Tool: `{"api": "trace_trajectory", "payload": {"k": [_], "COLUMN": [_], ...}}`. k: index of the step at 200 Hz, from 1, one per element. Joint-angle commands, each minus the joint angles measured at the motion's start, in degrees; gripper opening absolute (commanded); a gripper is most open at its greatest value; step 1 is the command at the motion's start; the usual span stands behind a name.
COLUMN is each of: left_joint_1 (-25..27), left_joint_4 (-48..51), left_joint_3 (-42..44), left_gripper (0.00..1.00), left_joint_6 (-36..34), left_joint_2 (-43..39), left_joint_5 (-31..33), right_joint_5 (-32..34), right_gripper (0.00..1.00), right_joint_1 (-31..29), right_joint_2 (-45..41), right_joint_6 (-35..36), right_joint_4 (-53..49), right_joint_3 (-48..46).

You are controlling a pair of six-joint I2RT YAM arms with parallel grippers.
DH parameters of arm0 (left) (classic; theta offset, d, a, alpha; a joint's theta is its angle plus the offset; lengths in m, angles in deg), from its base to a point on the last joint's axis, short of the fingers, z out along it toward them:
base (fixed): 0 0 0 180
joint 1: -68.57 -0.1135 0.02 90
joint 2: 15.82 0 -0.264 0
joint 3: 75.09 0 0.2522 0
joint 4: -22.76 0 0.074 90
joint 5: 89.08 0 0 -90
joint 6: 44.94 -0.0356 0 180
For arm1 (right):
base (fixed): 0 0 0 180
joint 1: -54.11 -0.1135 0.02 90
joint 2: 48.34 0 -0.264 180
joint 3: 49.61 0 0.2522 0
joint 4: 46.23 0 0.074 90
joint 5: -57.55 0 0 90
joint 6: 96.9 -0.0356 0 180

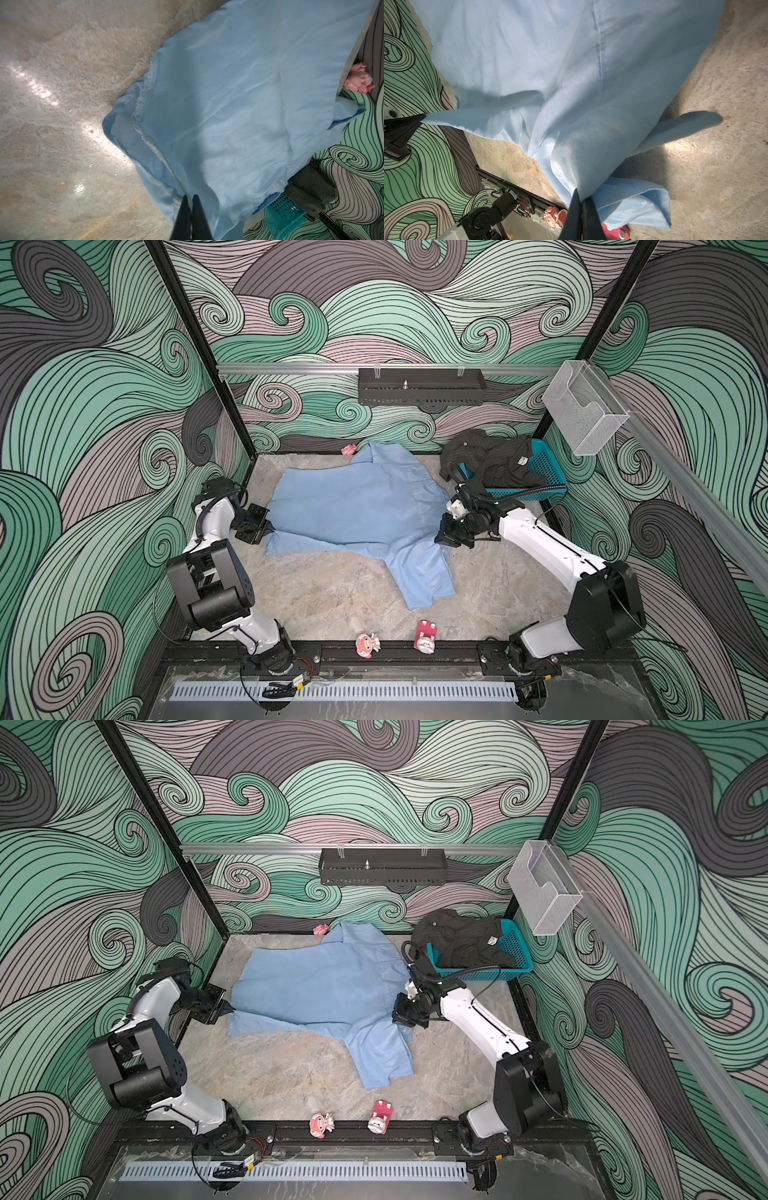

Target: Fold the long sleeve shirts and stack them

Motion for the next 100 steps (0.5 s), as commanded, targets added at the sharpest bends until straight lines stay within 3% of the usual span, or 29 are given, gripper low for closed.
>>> {"api": "trace_trajectory", "payload": {"k": [1,100], "left_joint_1": [0.26,4.34], "left_joint_4": [0.78,2.15], "left_joint_3": [-3.54,-18.22], "left_gripper": [0.0,0.0], "left_joint_6": [0.41,0.9], "left_joint_2": [2.74,19.34], "left_joint_5": [-1.35,-0.45], "right_joint_5": [-1.81,-2.25], "right_gripper": [0.0,0.0], "right_joint_1": [1.06,4.24], "right_joint_2": [2.17,18.53], "right_joint_6": [-0.88,-0.96], "right_joint_4": [-1.54,-2.78], "right_joint_3": [3.12,19.83]}}
